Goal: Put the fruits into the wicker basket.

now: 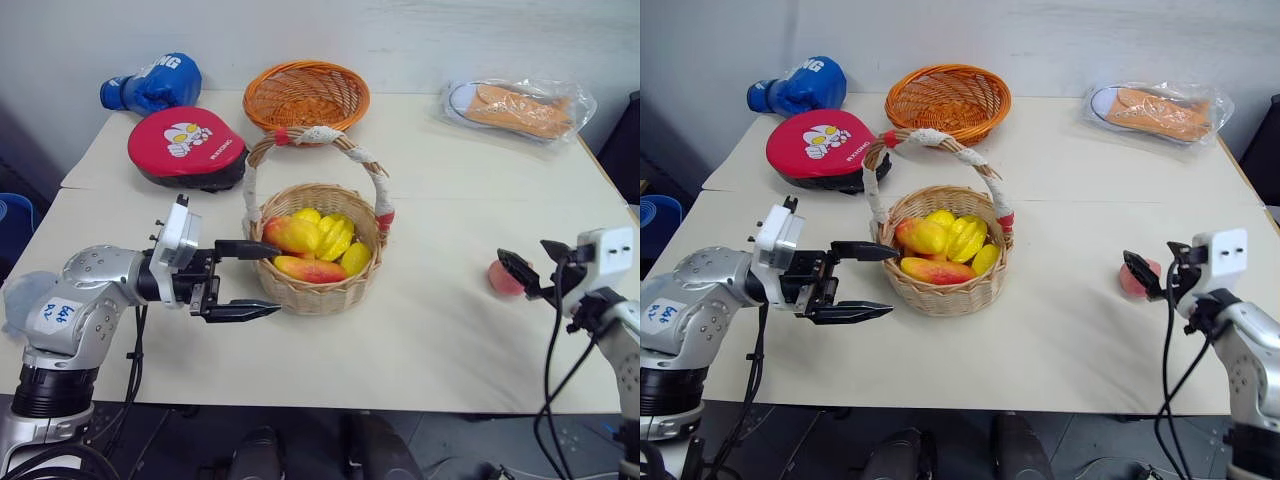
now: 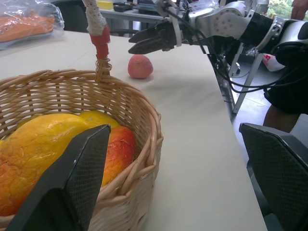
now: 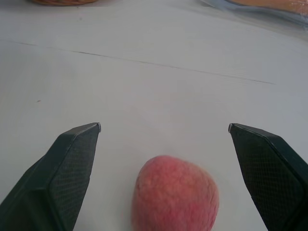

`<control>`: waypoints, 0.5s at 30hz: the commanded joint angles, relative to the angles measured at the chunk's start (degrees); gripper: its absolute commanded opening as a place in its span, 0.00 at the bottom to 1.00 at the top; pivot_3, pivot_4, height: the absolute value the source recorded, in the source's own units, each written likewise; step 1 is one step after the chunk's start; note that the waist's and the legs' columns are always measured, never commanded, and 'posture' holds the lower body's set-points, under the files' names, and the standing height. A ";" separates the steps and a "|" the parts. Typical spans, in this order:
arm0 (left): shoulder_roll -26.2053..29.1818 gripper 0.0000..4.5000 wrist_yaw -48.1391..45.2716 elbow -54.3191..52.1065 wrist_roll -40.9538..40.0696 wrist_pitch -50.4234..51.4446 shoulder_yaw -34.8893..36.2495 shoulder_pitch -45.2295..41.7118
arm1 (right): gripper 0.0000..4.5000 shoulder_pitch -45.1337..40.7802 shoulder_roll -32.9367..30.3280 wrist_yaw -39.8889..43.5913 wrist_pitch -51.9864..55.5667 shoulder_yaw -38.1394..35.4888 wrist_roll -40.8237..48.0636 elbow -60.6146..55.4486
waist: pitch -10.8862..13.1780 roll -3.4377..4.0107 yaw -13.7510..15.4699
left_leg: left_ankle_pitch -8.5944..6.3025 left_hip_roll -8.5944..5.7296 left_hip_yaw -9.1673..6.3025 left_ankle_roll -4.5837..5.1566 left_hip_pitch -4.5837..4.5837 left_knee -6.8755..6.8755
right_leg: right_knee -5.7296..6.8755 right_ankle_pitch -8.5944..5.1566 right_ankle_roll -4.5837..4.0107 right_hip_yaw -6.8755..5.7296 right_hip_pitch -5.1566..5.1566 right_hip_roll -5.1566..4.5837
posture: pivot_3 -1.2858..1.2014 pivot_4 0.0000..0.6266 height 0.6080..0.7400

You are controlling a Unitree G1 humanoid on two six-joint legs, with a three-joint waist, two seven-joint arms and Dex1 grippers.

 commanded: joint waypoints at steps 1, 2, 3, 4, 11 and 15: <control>0.43 1.00 0.79 -2.98 -1.88 0.22 1.84 0.73 | 0.98 -2.46 -1.57 -0.55 1.42 1.18 -2.33 4.56 | 0.00 0.00 0.17 | 0.00 0.01 -0.02 -0.01 0.00 -0.02 | 0.00 -0.01 0.01 -0.01 0.00 0.00 | 0.52 0.24 1.00; 0.57 1.00 0.91 -3.23 -1.99 0.28 2.10 1.01 | 0.98 -2.95 -1.76 0.28 2.75 1.73 -2.10 5.23 | 0.00 0.00 0.19 | 0.01 0.03 -0.02 -0.03 -0.01 -0.02 | -0.03 -0.01 0.02 -0.01 0.00 0.03 | 0.52 0.24 1.00; 0.70 1.00 1.04 -3.44 -2.09 0.33 2.29 1.23 | 0.98 -3.22 -1.84 1.04 4.02 2.00 -1.63 5.54 | 0.00 0.01 0.17 | 0.02 0.03 -0.01 -0.03 -0.02 -0.04 | -0.04 -0.01 0.02 0.00 -0.01 0.03 | 0.52 0.24 1.00; 0.87 1.00 1.06 -3.53 -2.14 0.30 2.46 1.43 | 0.98 -3.26 -2.06 2.48 6.25 2.25 -0.39 5.43 | 0.00 0.00 0.17 | 0.02 0.03 0.00 -0.04 -0.01 -0.03 | -0.03 -0.02 0.03 0.00 -0.01 0.03 | 0.52 0.24 1.00; 2.22 1.00 0.98 -2.77 -2.76 0.70 4.22 1.23 | 0.70 -2.81 -4.57 9.68 12.78 1.85 3.36 3.83 | 0.00 0.00 0.30 | 0.01 0.02 0.01 0.00 -0.02 0.02 | -0.02 0.00 0.07 0.01 0.00 0.01 | 0.52 0.24 1.00; 3.23 1.00 0.69 -3.53 -3.25 1.65 4.94 2.99 | 0.59 -0.78 -5.02 11.69 14.90 0.26 5.91 -0.23 | 0.00 0.00 0.09 | 0.01 0.04 0.01 0.01 -0.01 -0.03 | -0.03 0.00 0.07 0.01 0.00 0.03 | 0.52 0.24 1.00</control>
